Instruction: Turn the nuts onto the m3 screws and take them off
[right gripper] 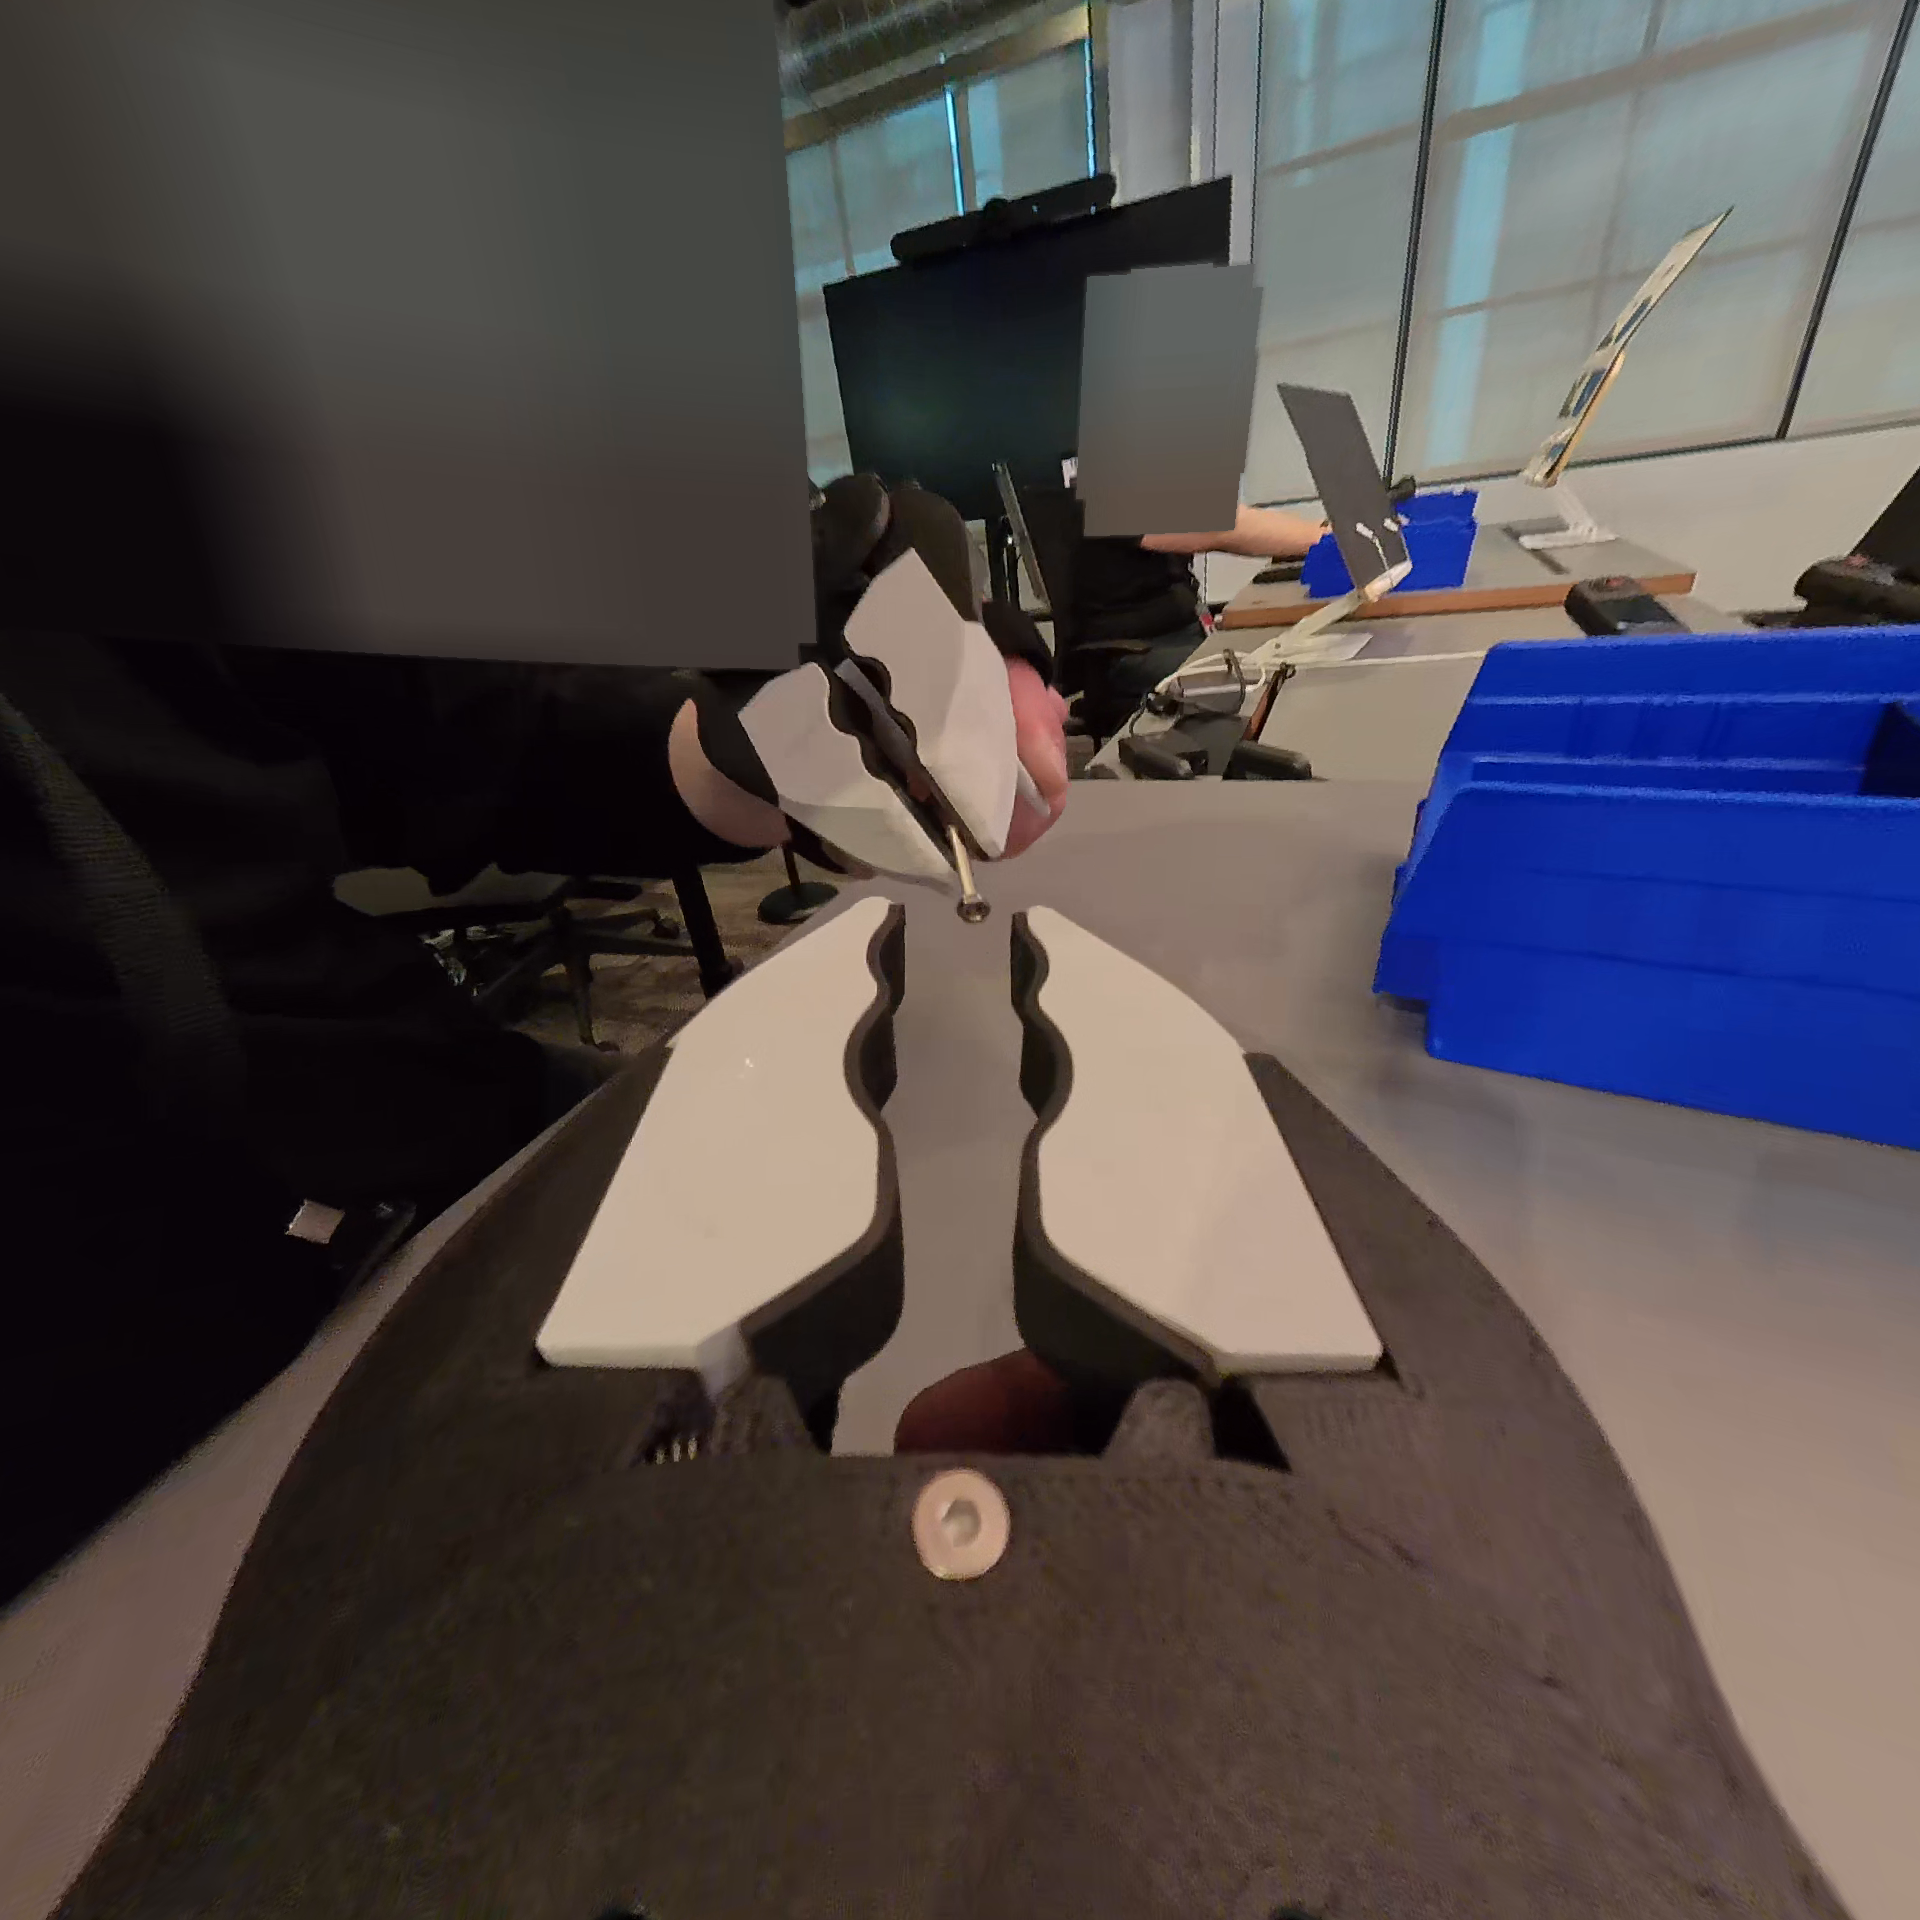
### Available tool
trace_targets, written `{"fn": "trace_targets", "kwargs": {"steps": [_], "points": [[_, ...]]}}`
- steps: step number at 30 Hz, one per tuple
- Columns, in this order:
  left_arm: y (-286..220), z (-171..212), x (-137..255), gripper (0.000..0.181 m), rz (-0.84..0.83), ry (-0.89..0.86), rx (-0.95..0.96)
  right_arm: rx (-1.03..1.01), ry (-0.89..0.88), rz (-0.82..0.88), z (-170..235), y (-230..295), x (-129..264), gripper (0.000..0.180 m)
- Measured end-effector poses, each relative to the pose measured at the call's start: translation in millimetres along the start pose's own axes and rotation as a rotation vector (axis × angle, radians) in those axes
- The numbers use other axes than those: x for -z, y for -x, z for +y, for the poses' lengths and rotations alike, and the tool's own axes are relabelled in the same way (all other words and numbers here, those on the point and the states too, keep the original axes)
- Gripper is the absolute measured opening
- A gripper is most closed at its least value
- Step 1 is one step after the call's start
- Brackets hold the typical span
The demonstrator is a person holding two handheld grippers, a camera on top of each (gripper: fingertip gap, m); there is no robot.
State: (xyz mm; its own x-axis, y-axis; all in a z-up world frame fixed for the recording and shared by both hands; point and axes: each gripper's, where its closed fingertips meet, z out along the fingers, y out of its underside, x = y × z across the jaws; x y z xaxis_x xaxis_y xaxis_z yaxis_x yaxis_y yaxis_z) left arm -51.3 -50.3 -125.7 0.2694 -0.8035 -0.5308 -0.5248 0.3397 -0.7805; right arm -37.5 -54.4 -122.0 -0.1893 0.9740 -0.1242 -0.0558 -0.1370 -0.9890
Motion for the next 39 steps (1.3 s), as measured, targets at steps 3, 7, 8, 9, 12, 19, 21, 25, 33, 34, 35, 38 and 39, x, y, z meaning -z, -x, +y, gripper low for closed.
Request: {"fn": "trace_targets", "kwargs": {"steps": [3,7,8,9,12,19,21,25,33,34,35,38,39], "points": [[-1,0,-1,0.003,0.004,-0.008,0.017,0.026,-0.015,-0.003,-3,4,-1,0.018],[-1,-2,-1,0.003,0.005,-0.033,0.047,0.015,-0.009,-0.008,-2,5,-2,0.017],[-1,-3,-1,0.003,0.006,-0.040,0.059,0.013,-0.002,-0.010,-1,5,-2,0.017],[-1,-4,-1,0.003,0.006,-0.050,0.073,0.012,0.012,-0.014,1,6,-3,0.016],[3,-7,1,0.003,0.000,-0.072,0.104,0.038,0.029,-0.011,4,8,-5,0.014],[-1,-7,-1,0.003,0.021,-0.080,0.136,0.068,-0.022,0.036,-6,3,-1,0.011],[0,-8,-1,0.003,0.017,-0.083,0.137,0.063,-0.010,0.026,-4,4,-2,0.012],[2,-10,1,0.003,0.014,-0.108,0.168,0.076,0.015,0.011,0,8,-4,0.008],[-1,-7,-2,0.003,0.028,-0.110,0.184,0.058,-0.021,0.050,-6,1,-1,0.005],[-1,-7,-2,0.003,0.030,-0.111,0.186,0.057,-0.023,0.049,-6,1,0,0.005],[-2,-7,-2,0.003,0.034,-0.111,0.188,0.056,-0.021,0.046,-6,1,0,0.005],[-1,-8,-2,0.003,0.036,-0.115,0.192,0.065,-0.020,0.045,-7,2,0,0.005],[-1,-8,-1,0.003,0.030,-0.111,0.179,0.055,-0.018,0.041,-7,2,-1,0.004]]}}
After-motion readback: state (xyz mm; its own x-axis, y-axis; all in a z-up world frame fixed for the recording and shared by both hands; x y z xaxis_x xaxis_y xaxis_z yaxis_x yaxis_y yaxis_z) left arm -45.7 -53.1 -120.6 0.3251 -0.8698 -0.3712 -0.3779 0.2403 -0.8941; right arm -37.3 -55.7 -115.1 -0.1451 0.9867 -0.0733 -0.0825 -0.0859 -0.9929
